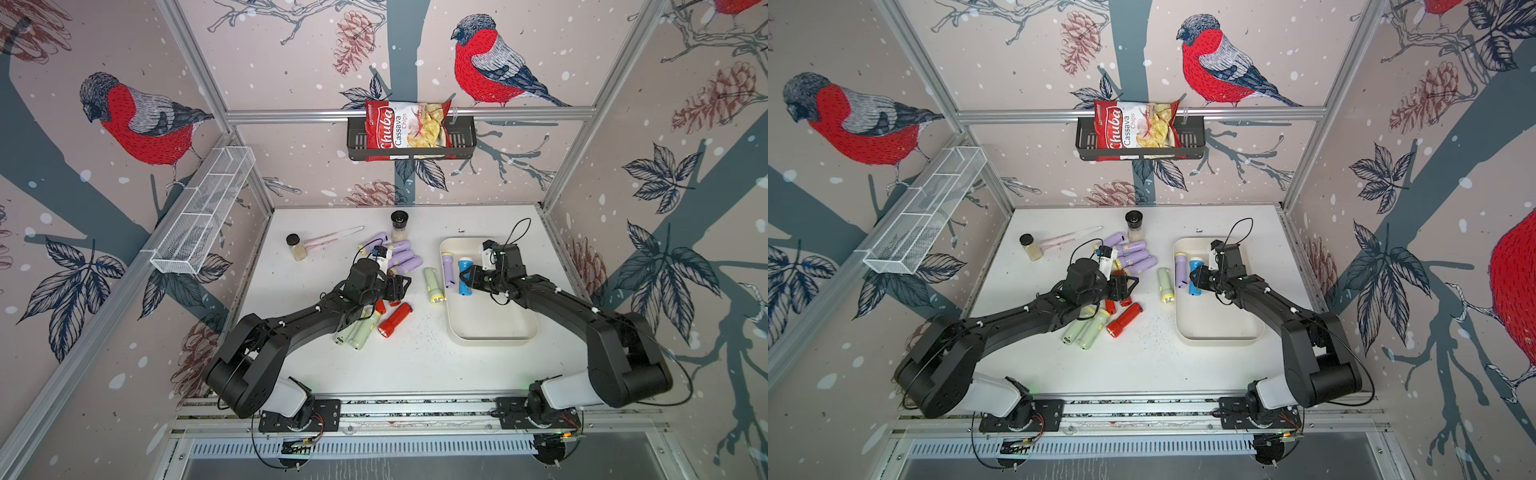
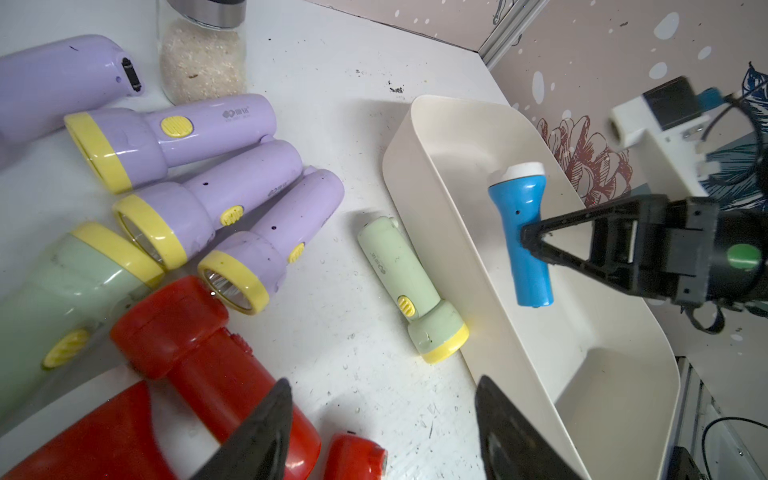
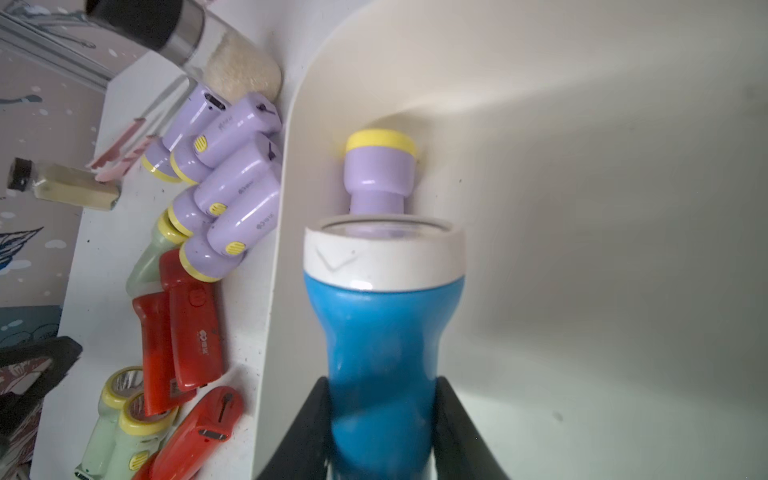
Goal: Put the flashlights into the storage boxes
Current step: Place the flashlight at the storage box.
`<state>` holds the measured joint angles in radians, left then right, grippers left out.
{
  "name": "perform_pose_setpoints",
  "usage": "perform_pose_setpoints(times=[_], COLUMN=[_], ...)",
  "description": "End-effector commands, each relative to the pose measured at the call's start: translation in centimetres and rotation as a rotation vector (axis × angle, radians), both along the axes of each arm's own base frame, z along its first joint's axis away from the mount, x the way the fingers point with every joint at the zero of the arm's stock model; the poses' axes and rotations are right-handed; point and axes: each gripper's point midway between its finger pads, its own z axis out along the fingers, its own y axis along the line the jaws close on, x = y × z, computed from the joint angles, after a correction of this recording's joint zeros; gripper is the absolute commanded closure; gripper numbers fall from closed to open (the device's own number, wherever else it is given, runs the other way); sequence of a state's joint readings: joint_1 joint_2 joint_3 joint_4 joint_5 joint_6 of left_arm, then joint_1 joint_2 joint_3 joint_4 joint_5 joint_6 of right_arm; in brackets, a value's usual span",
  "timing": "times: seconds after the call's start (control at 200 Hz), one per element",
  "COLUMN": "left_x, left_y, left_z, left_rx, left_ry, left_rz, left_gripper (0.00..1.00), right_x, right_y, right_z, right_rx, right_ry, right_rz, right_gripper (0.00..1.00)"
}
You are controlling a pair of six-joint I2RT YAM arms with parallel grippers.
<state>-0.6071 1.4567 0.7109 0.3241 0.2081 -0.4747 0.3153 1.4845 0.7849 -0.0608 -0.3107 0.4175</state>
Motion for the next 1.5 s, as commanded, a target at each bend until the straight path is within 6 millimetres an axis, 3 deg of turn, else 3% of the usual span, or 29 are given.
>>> perform_pose_setpoints(times=[0.0,0.405,0.84,1.011,1.231,1.491], left_x=[0.2,-0.1,0.1,0.1,0.0,-0.5], left_y=[-0.3,0.4,0.3,0.4,0.6,1.2], left_z=[0.7,-0.3,-0.4,-0.4,-0.1,0.4], left_rx=[-0.021,0.003,0.004,0.006,0.007,0.016], left_ry=[-0.018,0.009,0.01,0.009,0.003,-0.006], left_rz=[0.0,0.022,0.024,0.027,0.031,0.043], left_gripper=[0.31,0.31,0.31,0.31,0.31,0.31], right_x=[0.6,4.7,6.9,7.3,7.4,6.8], right_y=[0.6,-0.2,-0.2,-0.3,-0.5,-0.9], right_z=[-0.2,-1.4,-3.0,-3.1,-2.4,1.1], right_rx=[0.02,0.03,0.029,0.027,0.017,-0.027], right_ry=[-0.002,0.029,0.063,0.061,0.047,-0.043], right_rz=[0.022,0.003,0.005,0.002,-0.005,-0.022], right_gripper=[0.65,0.63,0.6,0.48,0.45,0.43])
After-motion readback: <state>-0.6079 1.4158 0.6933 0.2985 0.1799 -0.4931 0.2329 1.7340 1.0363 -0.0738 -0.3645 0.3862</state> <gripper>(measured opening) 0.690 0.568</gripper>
